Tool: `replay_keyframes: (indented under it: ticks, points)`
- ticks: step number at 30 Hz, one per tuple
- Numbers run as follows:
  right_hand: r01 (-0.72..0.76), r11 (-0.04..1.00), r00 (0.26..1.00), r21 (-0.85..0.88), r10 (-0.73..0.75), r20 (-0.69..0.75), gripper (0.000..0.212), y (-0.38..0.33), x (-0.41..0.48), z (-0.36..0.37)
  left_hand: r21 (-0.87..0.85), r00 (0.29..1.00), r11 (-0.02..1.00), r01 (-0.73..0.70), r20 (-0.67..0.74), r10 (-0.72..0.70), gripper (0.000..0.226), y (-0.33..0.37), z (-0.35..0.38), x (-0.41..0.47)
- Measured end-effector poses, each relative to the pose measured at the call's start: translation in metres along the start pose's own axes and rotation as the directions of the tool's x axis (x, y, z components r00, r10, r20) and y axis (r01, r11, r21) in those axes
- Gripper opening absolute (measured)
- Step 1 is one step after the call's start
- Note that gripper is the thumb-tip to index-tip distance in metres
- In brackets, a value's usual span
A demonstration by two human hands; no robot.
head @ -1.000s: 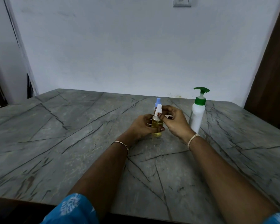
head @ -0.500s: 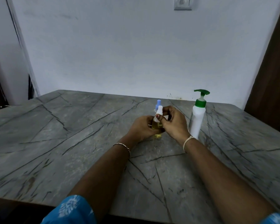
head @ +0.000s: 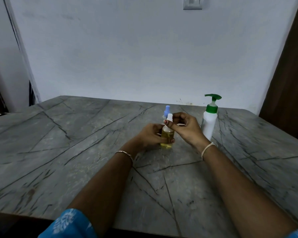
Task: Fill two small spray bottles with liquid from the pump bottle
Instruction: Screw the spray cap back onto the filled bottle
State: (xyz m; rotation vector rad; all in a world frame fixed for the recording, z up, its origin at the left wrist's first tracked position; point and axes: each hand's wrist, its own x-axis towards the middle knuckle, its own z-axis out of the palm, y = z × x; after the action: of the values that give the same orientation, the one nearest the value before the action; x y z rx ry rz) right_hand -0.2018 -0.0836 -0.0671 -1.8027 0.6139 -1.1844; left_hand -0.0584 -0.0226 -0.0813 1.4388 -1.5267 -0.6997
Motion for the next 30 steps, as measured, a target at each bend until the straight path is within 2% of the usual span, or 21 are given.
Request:
replay_keyframes:
  ticks: [3,5,7,11,14,17,20,23,27,30]
  points:
    - [-0.049,0.973,0.998,0.225,0.039,0.050,0.010,-0.012,0.003,0.002,-0.123,0.985,0.991,0.050,0.170,-0.029,0.035,0.008,-0.004,-0.005]
    - [-0.092,0.941,0.993,0.325,0.064,0.095,0.020,-0.020,0.005,0.005,-0.206,0.953,0.974,0.096,0.301,-0.030,0.039,0.012,-0.005,-0.007]
    - [-0.141,0.925,0.984,0.354,0.090,0.157,0.031,-0.030,0.008,0.007,-0.249,0.918,0.961,0.118,0.397,-0.010,0.041,0.013,-0.005,-0.009]
    - [-0.213,0.929,0.958,0.303,0.137,0.253,0.042,-0.039,0.009,0.012,-0.295,0.896,0.946,0.133,0.445,0.012,0.038,0.013,-0.006,-0.010]
    - [-0.211,0.936,0.968,0.280,0.160,0.195,0.044,-0.040,0.012,0.018,-0.277,0.909,0.951,0.135,0.417,-0.008,0.036,0.013,-0.004,-0.011]
    - [-0.166,0.951,0.985,0.260,0.175,-0.012,0.048,-0.038,0.014,0.029,-0.240,0.941,0.965,0.108,0.337,-0.021,0.036,0.013,0.000,-0.011]
    - [-0.063,0.990,0.974,0.126,0.088,-0.208,0.049,-0.032,0.017,0.041,-0.223,0.956,0.972,0.071,0.292,-0.003,0.029,0.012,0.000,-0.010]
    - [-0.015,1.000,0.941,0.004,0.015,-0.337,0.053,-0.025,0.021,0.048,-0.176,0.969,0.984,0.033,0.245,0.011,0.026,0.011,-0.001,-0.009]
    - [0.021,0.997,0.909,-0.077,-0.051,-0.413,0.052,-0.020,0.025,0.050,-0.109,0.985,0.994,-0.003,0.170,0.022,0.027,0.011,0.002,-0.006]
    - [0.046,0.996,0.924,-0.078,-0.072,-0.375,0.054,-0.019,0.025,0.049,-0.073,0.991,0.997,0.007,0.137,0.003,0.029,0.010,0.003,-0.005]
